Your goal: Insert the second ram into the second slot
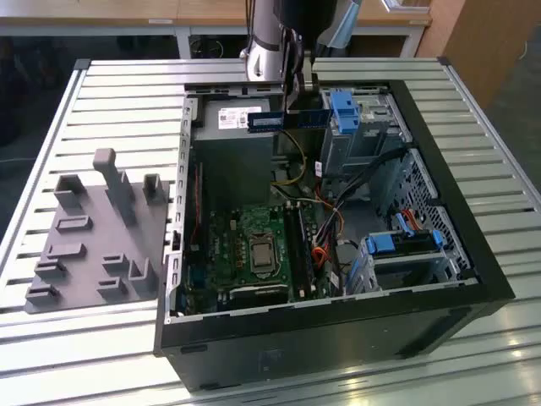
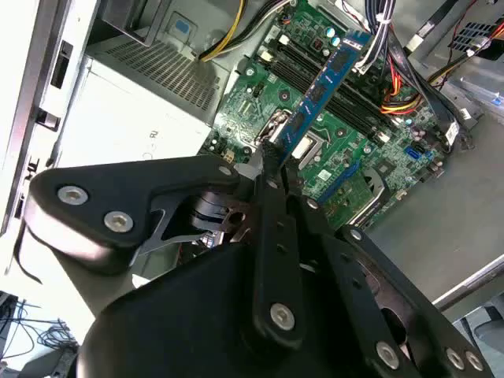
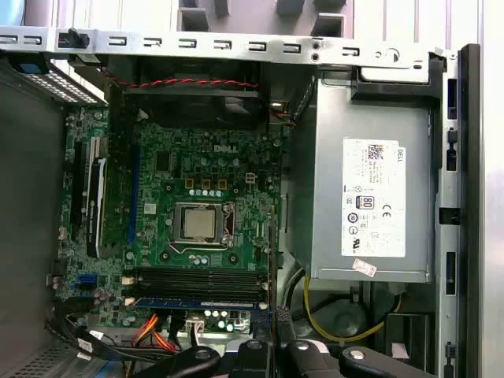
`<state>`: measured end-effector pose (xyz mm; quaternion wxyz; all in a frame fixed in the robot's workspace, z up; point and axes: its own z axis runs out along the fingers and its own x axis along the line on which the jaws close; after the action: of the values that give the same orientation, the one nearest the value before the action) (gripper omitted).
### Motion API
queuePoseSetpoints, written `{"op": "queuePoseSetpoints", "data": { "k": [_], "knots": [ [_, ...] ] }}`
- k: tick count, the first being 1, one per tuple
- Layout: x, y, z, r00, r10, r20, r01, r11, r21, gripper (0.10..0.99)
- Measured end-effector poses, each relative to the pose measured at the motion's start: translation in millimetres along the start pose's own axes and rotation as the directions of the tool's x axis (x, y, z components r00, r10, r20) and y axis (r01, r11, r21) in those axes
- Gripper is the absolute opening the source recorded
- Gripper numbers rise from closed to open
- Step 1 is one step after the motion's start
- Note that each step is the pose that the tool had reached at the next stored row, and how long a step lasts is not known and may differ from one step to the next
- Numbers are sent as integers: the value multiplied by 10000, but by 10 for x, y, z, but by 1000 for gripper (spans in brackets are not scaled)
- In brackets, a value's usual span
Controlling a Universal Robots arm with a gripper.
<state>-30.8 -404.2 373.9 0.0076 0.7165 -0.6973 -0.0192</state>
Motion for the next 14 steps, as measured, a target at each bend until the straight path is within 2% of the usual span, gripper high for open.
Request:
{"op": "queuePoseSetpoints", "data": {
  "k": [14],
  "knots": [
    [29, 1, 0, 10000, 0, -1, 0, 10000, 0, 137]
  ]
}}
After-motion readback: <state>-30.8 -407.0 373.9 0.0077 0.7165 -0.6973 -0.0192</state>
